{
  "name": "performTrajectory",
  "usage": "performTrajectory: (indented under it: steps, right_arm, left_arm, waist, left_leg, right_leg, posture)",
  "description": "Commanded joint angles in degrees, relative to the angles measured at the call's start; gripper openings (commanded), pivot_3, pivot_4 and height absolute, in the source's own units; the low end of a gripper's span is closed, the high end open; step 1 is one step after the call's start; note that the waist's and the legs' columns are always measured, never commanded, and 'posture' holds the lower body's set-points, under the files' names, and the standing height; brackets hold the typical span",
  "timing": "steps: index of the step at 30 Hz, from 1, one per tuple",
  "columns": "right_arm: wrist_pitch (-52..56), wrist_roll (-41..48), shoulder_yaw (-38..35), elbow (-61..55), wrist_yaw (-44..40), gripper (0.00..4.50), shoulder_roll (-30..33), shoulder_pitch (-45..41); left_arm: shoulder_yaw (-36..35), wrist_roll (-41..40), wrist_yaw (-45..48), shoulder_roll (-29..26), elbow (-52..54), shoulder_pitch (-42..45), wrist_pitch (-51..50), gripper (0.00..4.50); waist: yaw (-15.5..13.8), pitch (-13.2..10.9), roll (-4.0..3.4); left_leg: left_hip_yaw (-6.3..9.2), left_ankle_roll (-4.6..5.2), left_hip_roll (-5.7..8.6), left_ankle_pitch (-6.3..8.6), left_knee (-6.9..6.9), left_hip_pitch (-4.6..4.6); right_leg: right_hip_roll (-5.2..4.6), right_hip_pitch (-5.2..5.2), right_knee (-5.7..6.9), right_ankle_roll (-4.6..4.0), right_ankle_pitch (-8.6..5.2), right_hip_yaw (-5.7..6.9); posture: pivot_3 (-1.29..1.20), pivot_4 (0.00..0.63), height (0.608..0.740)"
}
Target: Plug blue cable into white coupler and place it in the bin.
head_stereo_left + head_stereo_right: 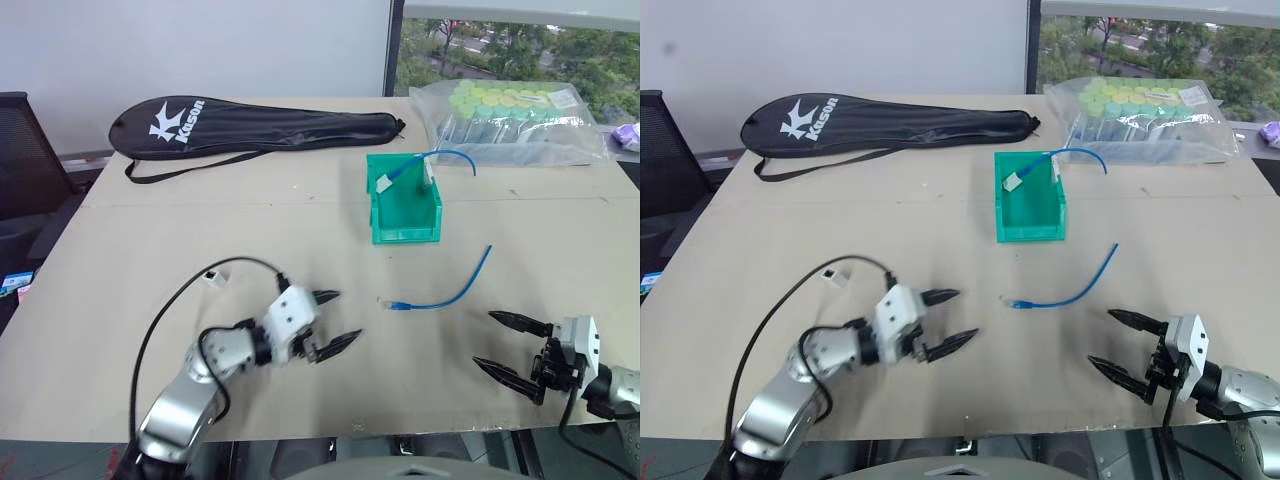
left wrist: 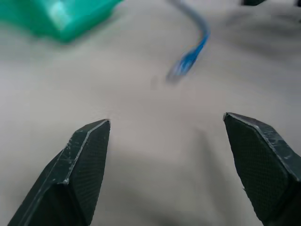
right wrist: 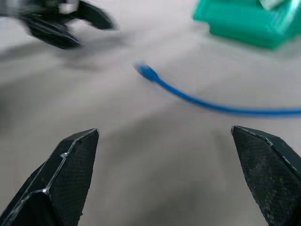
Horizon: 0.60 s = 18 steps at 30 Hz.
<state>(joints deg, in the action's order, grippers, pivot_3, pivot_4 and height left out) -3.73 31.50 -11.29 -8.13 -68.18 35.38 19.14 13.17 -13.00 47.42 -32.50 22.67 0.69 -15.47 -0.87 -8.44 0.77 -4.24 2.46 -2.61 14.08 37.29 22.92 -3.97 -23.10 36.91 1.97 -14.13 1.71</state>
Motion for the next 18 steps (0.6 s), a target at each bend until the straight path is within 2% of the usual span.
performTrajectory:
  steps: [1,4,9,18]
  right_arm:
    - [0.9,1.02,0.11,-4.59,0.08,4.45,0.49,0.32]
    - [1.19,0.77,0.42,-6.38,0.39,4.45,0.31,0.27]
    - [0.87,0.52,0.34,-7.92,2.25,4.45,-0.63,0.54]
    - [-0.14,-0.08,-0.41,-9.53,4.46,4.45,-1.53,3.37]
  left_arm:
    - [4.15,2.43,3.24,0.01,-5.16,6.88,-1.52,3.95]
    - [7.36,4.54,5.47,0.7,-11.18,13.24,-2.26,3.95]
    - [10.78,7.74,7.97,2.05,-18.19,18.92,0.59,3.95]
    - [13.24,8.29,11.78,7.68,-24.61,23.18,3.35,3.95]
  waist:
    - [0.05,-0.02,0.04]
    - [0.05,-0.09,0.14]
    - [-0.12,-0.11,0.17]
    - [-0.3,-0.11,0.19]
  left_leg:
    - [0.0,0.0,0.0,0.0,-0.01,0.01]
    - [0.05,0.01,0.14,0.0,-0.01,0.02]
    - [0.09,0.01,0.12,0.0,-0.01,0.02]
    - [0.08,0.01,0.17,0.0,0.09,0.06]
  right_leg:
    - [0.06,-0.02,0.0,0.0,0.0,-0.03]
    - [0.22,-0.02,0.0,-0.01,0.0,-0.02]
    - [0.26,-0.01,0.0,-0.01,0.0,-0.01]
    - [0.15,0.02,0.0,0.01,0.01,-0.05]
  posture:
    - [0.0,0.15,0.74]
    - [0.0,0.15,0.74]
    - [0.0,0.15,0.74]
    - [0.0,0.15,0.74]
